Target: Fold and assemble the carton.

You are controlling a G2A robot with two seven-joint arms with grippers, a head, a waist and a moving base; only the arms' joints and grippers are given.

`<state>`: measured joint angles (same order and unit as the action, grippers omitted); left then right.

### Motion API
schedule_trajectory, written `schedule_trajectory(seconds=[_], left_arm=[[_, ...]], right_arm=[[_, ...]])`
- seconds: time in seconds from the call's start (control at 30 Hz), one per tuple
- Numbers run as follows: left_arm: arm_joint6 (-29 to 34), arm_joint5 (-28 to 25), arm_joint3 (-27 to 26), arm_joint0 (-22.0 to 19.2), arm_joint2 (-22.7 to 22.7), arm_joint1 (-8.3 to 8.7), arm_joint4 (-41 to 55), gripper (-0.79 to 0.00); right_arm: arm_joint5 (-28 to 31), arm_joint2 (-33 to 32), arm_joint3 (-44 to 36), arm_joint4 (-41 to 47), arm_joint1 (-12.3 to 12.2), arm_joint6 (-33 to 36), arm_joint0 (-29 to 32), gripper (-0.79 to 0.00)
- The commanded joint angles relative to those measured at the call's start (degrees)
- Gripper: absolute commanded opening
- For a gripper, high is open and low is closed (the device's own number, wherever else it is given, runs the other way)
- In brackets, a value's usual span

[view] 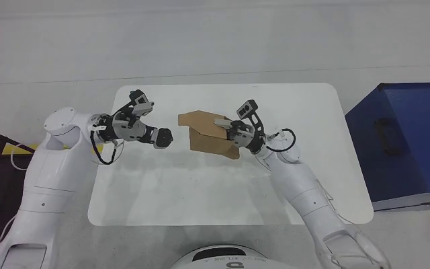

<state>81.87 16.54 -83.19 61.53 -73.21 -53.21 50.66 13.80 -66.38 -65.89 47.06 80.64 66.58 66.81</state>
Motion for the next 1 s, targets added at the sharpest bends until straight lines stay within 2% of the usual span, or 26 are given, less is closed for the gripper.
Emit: schedule_trajectory(seconds=[0.0, 0.1, 0.2, 0.4, 0.67, 0.97], left_arm=[[-0.1, 0.08, 0.88, -0.8, 0.94, -0.15, -0.56, -0.508], [-0.41, 0.0, 1.96, -2.01, 2.08, -0.34, -1.73, -0.493], [-0.75, -0.17, 2.48, -2.69, 2.97, -0.49, -2.52, -0.397], [-1.84, -0.52, 2.74, -3.69, 4.87, -0.8, -4.42, -0.446], [-3.42, -0.26, 2.76, -4.68, 7.61, -1.22, -7.14, -0.431], [-4.08, -0.39, 2.72, -4.94, 8.88, -1.36, -8.88, -0.514]], right_arm=[[0.07, -0.24, -0.44, 0.15, -0.1, 0.16, 0.33, -0.785], [-0.08, -0.62, -0.89, 0.6, -0.25, 0.25, 0.72, -0.785], [-0.02, -0.86, -1.25, 0.84, -0.37, 0.46, 0.99, -0.785], [-0.26, -0.86, -1.6, 0.99, -0.51, 0.45, 1.2, -0.785], [-0.33, -0.85, -2.08, 1.14, -0.69, 0.52, 1.51, -0.785], [-0.39, -1.06, -2.62, 1.54, -0.95, 1.11, 1.9, -0.785]])
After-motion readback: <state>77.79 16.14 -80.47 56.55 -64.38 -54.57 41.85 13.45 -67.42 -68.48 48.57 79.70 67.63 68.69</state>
